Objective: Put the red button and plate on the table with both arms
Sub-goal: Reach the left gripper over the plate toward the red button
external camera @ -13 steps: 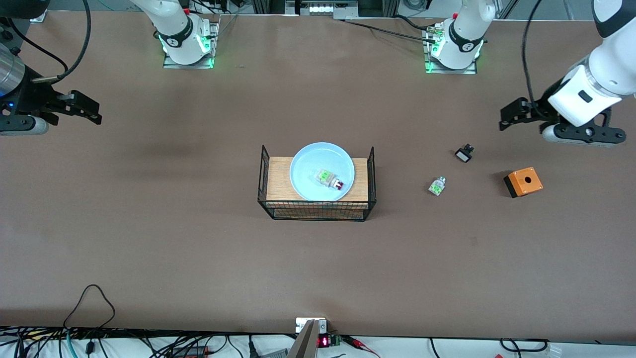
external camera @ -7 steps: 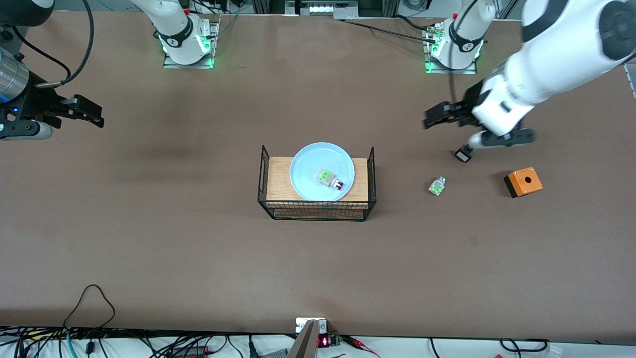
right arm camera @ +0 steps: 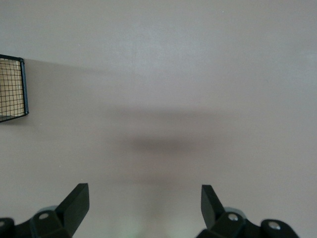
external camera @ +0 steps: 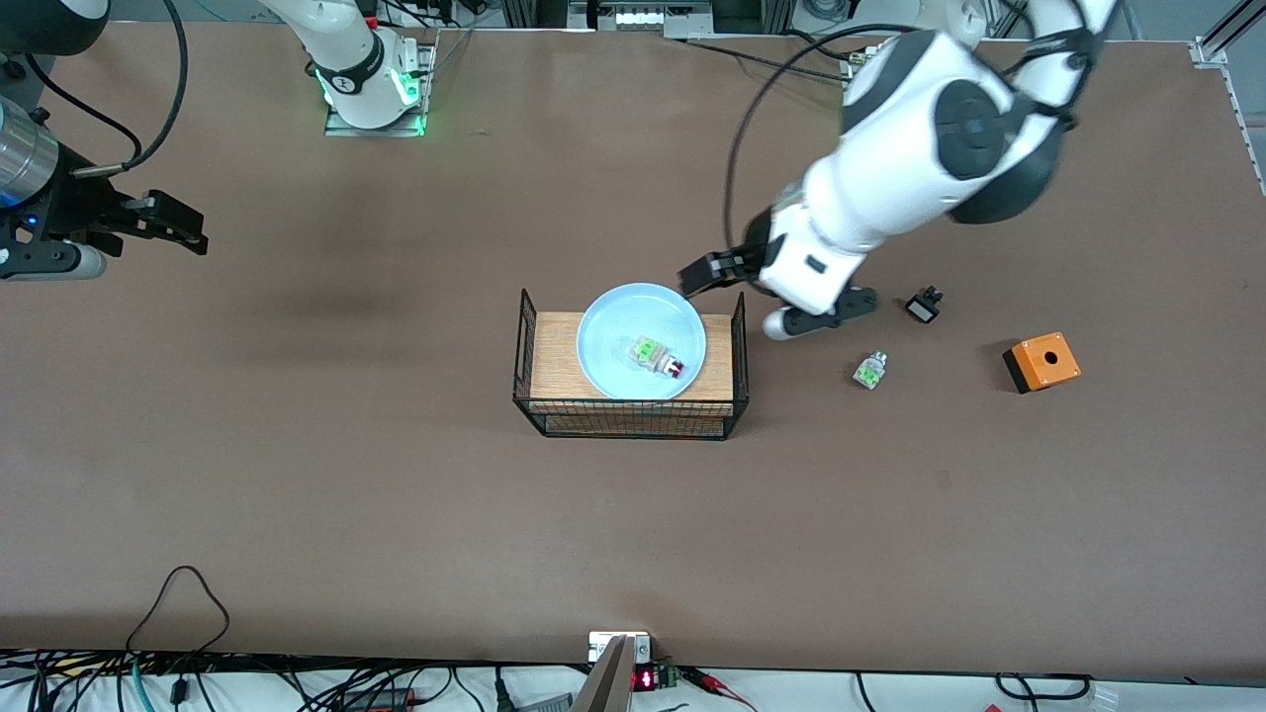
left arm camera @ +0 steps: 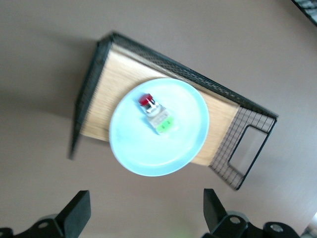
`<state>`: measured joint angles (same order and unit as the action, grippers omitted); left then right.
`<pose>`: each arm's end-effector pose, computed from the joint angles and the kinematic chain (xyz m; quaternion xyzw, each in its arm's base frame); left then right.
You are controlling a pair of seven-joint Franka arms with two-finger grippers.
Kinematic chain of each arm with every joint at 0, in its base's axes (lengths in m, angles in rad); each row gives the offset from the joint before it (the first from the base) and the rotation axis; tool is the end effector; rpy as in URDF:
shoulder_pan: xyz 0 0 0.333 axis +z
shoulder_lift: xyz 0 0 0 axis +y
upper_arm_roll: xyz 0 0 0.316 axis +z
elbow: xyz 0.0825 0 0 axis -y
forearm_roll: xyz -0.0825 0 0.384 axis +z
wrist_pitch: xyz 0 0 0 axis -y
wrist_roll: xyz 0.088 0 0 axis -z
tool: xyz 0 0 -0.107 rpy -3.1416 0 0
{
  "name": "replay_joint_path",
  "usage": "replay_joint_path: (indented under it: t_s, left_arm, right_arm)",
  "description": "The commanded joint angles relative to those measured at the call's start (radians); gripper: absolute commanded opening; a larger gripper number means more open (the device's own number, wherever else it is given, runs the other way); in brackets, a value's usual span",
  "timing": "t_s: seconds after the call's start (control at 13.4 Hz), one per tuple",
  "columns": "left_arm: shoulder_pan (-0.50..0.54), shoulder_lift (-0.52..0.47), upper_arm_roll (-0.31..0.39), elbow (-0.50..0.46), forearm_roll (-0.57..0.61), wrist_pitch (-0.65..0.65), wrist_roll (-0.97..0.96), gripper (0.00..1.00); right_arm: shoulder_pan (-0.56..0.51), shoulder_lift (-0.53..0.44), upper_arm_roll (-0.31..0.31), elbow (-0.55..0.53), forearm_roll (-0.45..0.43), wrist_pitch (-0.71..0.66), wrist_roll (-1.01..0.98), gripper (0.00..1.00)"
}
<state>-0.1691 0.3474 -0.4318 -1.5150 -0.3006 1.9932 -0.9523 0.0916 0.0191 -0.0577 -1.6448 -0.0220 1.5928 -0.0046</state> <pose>0.5676 -0.3636 0.4997 0.9456 0.2358 -0.0918 0.2045 0.5584 0.0169 0.5809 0.9991 0.0199 -0.0354 0.0121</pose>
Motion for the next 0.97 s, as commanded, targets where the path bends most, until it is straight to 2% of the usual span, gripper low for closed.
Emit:
replay_joint_path:
  t_s: [0.0, 0.22, 0.3, 0.45, 0.75, 0.9]
  left_arm:
    - [-0.062, 0.067, 0.010, 0.041, 0.000, 0.061, -0.168, 1.00]
    - [-0.108, 0.131, 0.013, 0.041, 0.035, 0.172, -0.391, 1.00]
    - [-0.119, 0.155, 0.011, 0.042, 0.108, 0.176, -0.423, 1.00]
    - [-0.122, 0.205, 0.013, 0.048, 0.205, 0.176, -0.439, 1.00]
    - [-0.130, 0.262, 0.031, 0.076, 0.262, 0.182, -0.444, 1.00]
    - [-0.133, 0.292, 0.033, 0.075, 0.275, 0.264, -0.453, 1.00]
  right_arm:
    - [-0.003, 0.008, 0.002, 0.019, 0.002, -0.004, 0.003, 1.00]
    - [-0.006, 0.008, 0.002, 0.020, 0.002, -0.004, 0.003, 1.00]
    - [-0.004, 0.008, 0.002, 0.020, 0.002, -0.004, 0.003, 1.00]
    - [-0.004, 0.008, 0.002, 0.020, 0.002, -0.004, 0.003, 1.00]
    - [-0.009, 0.008, 0.001, 0.020, 0.000, -0.004, 0.003, 1.00]
    - [-0.009, 0.008, 0.001, 0.020, 0.000, -0.004, 0.003, 1.00]
